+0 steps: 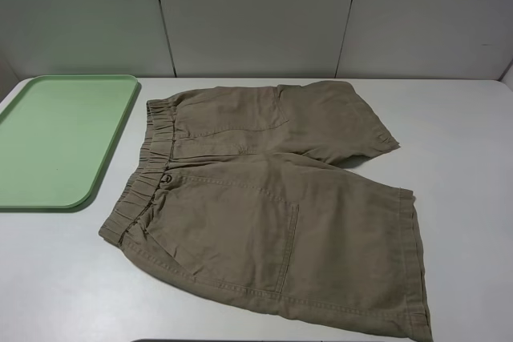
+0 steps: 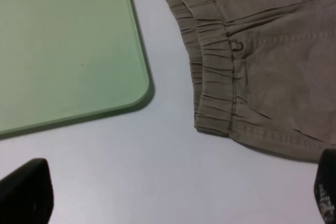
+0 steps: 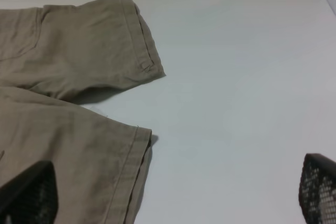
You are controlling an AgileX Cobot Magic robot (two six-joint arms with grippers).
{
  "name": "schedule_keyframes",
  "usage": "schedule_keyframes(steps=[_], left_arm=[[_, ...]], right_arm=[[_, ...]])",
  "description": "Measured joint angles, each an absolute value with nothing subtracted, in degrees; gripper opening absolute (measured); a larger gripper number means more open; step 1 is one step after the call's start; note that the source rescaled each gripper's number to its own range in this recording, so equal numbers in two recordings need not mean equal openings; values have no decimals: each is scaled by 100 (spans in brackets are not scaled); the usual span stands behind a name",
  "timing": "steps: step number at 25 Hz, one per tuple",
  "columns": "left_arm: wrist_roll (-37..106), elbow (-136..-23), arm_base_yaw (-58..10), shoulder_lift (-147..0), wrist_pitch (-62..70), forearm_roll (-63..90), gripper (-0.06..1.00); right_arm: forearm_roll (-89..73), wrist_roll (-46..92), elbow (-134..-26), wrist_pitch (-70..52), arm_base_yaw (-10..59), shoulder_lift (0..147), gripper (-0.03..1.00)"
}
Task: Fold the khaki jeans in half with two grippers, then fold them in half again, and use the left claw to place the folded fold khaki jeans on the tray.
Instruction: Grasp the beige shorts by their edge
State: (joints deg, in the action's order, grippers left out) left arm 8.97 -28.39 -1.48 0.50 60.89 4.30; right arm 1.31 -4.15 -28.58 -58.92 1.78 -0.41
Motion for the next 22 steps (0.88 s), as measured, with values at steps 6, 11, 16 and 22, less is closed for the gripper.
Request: schedule_keyframes(steps=[6,11,16,22], left_arm=[[897,-2839,-148,50,6089,430,100],[897,-2839,-148,50,6089,430,100],[897,-2839,-148,50,6089,430,100],[897,-2839,-148,50,6089,430,100]], right_arm=[[131,-415,-2858,-5892,178,-41,100],[131,-415,-2858,-5892,178,-41,100],[131,-415,-2858,-5892,178,-41,100],[131,-415,-2858,-5892,178,-41,100]])
